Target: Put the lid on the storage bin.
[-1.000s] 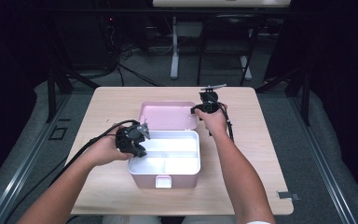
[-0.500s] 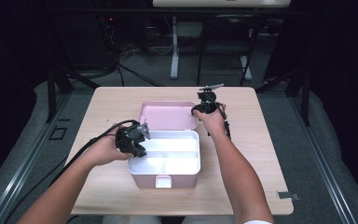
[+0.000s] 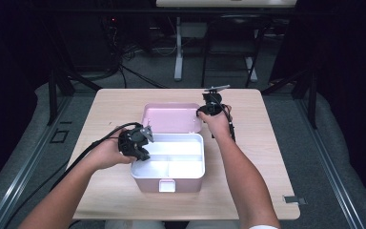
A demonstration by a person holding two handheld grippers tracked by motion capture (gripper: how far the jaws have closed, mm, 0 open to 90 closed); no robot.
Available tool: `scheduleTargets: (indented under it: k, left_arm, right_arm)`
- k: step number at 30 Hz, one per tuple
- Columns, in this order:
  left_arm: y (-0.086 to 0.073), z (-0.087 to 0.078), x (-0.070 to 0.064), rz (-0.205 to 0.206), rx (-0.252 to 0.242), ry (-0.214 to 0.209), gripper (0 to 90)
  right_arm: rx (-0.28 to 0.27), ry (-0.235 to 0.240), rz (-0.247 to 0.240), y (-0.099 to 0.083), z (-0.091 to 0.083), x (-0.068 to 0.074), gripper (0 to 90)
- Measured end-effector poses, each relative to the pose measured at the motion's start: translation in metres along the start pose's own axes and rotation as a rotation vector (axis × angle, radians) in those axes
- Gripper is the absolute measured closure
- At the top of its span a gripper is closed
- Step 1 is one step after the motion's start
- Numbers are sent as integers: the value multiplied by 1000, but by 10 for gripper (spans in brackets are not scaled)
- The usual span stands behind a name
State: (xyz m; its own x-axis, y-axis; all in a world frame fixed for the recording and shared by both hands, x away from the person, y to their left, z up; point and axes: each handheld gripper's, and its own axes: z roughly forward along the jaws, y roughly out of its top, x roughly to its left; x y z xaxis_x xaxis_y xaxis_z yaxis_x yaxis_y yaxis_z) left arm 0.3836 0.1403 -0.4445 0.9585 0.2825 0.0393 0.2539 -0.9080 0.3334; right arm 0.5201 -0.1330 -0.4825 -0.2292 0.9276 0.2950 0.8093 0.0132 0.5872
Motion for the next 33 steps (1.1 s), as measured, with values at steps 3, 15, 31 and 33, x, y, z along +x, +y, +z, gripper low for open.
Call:
scheduleTargets:
  k: [3, 15, 31, 33]
  left_arm:
    - [0, 0, 0, 0, 1, -1, 799]
    - [0, 0, 0, 0, -2, -3, 799]
    - [-1, 0, 0, -2, -4, -4, 799]
    - [-1, 0, 0, -2, -4, -3, 799]
  right_arm:
    - [-3, -1, 5, 0, -1, 1, 797]
    - [-21, 5, 22, 2, -7, 3, 816]
    - [-64, -20, 12, 6, -22, 12, 843]
    - [-75, -22, 10, 6, -23, 13, 845]
